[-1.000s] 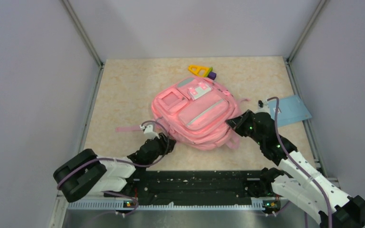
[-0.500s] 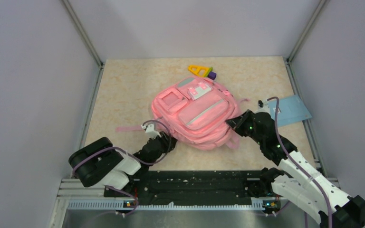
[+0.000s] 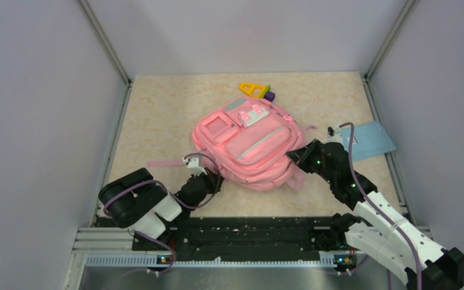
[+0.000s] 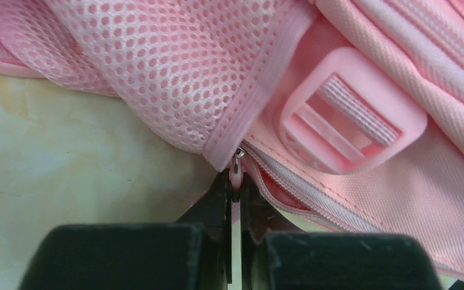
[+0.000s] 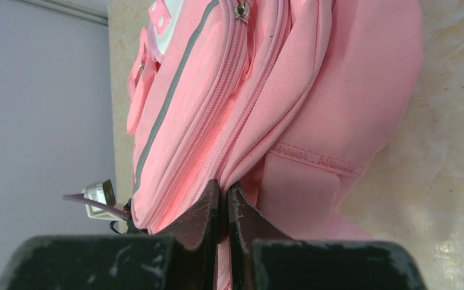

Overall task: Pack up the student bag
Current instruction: Zip the student bag at the center of the board.

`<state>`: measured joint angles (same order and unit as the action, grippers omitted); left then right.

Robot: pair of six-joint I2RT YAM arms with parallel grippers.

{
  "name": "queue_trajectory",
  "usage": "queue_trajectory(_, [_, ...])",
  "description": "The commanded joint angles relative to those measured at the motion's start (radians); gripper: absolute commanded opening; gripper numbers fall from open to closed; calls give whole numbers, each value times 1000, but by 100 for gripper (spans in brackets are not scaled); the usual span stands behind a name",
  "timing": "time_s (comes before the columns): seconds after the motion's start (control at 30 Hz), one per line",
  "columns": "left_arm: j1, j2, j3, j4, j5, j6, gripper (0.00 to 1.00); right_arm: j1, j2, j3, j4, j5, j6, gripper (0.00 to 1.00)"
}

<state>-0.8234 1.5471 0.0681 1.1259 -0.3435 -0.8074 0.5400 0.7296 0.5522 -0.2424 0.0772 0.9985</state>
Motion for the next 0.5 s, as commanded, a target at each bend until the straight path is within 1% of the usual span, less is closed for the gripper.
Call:
queue_trajectory(0.0, [-4, -41, -11, 67, 118, 90, 0, 0, -4, 71, 212, -32, 17, 0])
queue_trajectory(0.13, [-29, -96, 11, -15, 206, 143, 0, 0, 3, 60, 236, -27, 17, 0])
queue_trajectory(0.2, [-62, -150, 26, -77, 211, 162, 0, 0, 9, 59, 235, -20, 14, 0])
queue_trajectory(0.33, [-119, -271, 81, -277, 203, 198, 0, 0, 13, 49, 249, -3, 12, 0])
queue_trajectory(0.47, [-130, -348, 152, -415, 287, 222, 0, 5, 14, 25, 279, 23, 15, 0])
